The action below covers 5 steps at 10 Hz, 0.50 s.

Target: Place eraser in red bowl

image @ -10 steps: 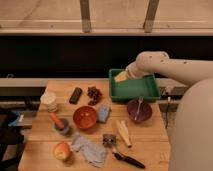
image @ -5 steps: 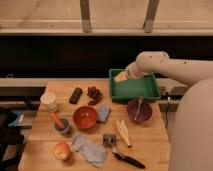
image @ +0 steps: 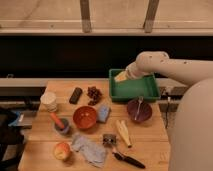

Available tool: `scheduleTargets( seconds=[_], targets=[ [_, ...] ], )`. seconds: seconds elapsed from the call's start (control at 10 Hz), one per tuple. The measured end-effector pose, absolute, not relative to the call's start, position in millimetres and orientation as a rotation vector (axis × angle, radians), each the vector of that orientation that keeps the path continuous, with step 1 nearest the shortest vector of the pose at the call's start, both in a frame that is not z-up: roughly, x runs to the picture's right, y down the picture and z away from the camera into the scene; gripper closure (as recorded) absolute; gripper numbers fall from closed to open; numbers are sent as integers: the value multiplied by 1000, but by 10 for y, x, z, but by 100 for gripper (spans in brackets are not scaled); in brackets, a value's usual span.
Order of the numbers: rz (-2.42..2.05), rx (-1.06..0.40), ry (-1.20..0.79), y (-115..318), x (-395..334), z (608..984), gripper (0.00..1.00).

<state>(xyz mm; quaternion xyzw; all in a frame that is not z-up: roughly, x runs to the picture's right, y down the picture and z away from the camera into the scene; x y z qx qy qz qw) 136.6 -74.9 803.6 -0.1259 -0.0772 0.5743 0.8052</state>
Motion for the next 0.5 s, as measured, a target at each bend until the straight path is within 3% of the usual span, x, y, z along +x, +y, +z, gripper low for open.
scheduleTargets(
  seconds=[0.5],
  targets=[
    [1140, -287, -200, -1015, 937, 8088, 25]
  ],
)
